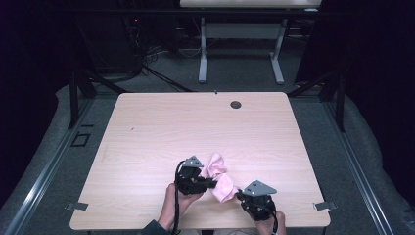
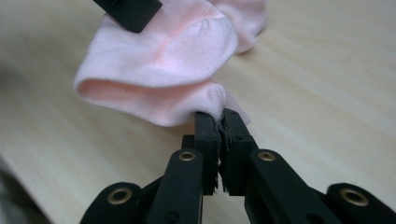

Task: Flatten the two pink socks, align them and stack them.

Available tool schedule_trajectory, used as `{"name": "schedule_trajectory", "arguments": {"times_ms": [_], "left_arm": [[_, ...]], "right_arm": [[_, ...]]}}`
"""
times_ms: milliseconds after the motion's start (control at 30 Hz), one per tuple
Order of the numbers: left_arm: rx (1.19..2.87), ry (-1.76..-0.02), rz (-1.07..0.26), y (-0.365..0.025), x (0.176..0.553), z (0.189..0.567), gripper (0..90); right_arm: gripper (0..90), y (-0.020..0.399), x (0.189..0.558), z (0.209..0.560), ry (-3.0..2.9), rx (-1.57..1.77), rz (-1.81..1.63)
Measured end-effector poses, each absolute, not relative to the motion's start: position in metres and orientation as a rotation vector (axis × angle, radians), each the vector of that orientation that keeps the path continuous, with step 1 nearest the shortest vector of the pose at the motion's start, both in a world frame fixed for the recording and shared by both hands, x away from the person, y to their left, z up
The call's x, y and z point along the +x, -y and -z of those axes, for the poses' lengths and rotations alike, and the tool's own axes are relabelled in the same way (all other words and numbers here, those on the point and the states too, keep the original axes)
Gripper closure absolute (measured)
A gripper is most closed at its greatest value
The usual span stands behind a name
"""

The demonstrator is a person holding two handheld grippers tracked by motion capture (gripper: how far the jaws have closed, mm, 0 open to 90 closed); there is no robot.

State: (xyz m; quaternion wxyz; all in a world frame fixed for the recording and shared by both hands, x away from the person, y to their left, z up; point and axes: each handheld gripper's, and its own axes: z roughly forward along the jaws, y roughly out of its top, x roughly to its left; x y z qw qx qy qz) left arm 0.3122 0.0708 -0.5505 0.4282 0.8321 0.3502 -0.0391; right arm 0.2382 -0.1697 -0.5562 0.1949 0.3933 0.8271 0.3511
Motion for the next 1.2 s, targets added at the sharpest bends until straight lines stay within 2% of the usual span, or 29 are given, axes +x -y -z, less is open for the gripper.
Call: {"name": "schedule_trajectory", "arguments": {"times_ms": [133, 267, 367, 467, 633, 767, 900, 1200], "left_arm": [[2.101, -0.922, 0.065, -0.087, 0.305, 0.555, 64.5], [2.087, -0.975, -0.024, -0.1, 0.295, 0.547, 50.4], [2.089, -0.967, -0.068, -0.097, 0.287, 0.537, 46.1], [2.125, -0.923, -0.086, -0.08, 0.283, 0.53, 44.5], [2.215, -0.843, -0.144, -0.04, 0.282, 0.531, 42.8], [2.258, -0.842, -0.162, -0.026, 0.289, 0.534, 43.4], [2.317, -0.854, -0.112, -0.02, 0.298, 0.542, 45.5], [2.365, -0.857, -0.108, -0.018, 0.298, 0.56, 63.9]], "right_arm": [[83.9, 0.16, 0.235, 0.564, -2.436, 1.07, -0.936], [62.9, 0.16, 0.232, 0.564, -2.523, 1.087, -0.97], [53.3, 0.169, 0.231, 0.556, -2.539, 1.093, -1.044], [51.7, 0.181, 0.236, 0.547, -2.494, 1.123, -1.073], [52.9, 0.188, 0.26, 0.544, -2.465, 1.17, -1.052], [54.7, 0.179, 0.275, 0.552, -2.501, 1.169, -1.014], [57.4, 0.173, 0.283, 0.561, -2.512, 1.17, -0.984], [67.9, 0.166, 0.283, 0.568, -2.544, 1.154, -0.939]]}}
